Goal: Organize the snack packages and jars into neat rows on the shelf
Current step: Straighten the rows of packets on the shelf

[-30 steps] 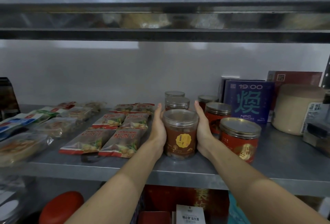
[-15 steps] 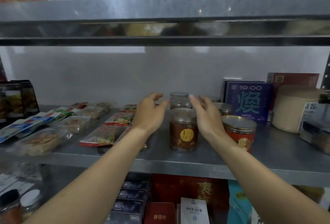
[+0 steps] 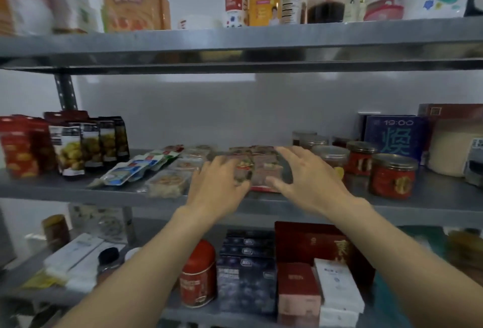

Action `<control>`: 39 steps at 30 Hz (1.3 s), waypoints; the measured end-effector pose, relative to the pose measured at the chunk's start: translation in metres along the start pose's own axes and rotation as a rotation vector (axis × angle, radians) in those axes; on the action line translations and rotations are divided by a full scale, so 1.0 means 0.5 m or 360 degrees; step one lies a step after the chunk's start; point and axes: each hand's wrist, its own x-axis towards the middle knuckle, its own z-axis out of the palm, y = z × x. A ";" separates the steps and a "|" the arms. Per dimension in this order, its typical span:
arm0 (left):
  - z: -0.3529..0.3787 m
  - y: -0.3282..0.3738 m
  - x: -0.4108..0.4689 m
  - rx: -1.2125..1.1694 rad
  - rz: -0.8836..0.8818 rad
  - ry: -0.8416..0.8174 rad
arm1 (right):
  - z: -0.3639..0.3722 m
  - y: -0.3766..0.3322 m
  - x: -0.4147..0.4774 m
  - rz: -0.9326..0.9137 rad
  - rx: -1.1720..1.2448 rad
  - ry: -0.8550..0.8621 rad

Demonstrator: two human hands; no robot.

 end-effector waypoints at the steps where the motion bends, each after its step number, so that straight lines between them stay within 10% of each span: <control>1: -0.005 -0.020 -0.020 0.0024 0.0005 -0.0018 | 0.007 -0.026 -0.010 0.0027 0.0008 -0.0022; 27: 0.122 -0.072 0.098 0.0074 0.0192 -0.0633 | 0.181 0.064 0.110 0.0014 0.0013 -0.0823; 39: 0.113 -0.066 0.096 0.0095 0.0262 -0.0648 | 0.162 0.035 0.103 0.0103 0.0012 -0.0760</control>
